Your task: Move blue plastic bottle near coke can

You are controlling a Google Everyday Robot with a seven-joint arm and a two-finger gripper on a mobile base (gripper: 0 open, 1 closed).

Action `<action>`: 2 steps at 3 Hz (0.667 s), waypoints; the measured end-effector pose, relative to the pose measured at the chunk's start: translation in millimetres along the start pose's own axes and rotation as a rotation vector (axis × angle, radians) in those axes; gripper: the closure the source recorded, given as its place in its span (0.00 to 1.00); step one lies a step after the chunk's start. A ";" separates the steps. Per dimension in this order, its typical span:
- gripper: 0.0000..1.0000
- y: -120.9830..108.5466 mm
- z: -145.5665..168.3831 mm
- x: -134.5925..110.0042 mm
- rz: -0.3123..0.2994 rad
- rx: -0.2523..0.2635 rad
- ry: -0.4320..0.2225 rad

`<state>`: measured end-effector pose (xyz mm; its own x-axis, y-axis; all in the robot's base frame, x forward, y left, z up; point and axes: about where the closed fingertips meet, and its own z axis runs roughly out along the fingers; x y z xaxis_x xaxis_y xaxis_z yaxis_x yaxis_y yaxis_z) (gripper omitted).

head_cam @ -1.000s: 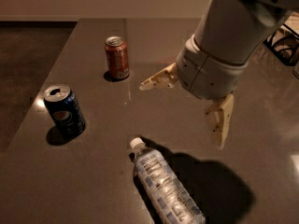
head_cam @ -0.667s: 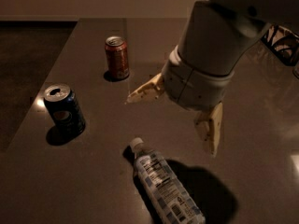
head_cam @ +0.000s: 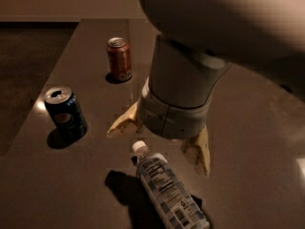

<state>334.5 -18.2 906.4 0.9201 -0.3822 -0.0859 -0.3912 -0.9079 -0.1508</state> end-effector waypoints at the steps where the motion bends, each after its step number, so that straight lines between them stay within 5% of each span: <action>1: 0.00 5.1 17.9 -6.0 -0.070 -0.059 -0.001; 2: 0.00 14.3 30.8 -5.1 -0.111 -0.107 0.007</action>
Offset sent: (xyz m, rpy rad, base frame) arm -0.0147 -0.0202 -0.0580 -0.1670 0.0642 0.1679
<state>323.6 -23.9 874.4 0.9578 -0.2791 -0.0679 -0.2829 -0.9577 -0.0531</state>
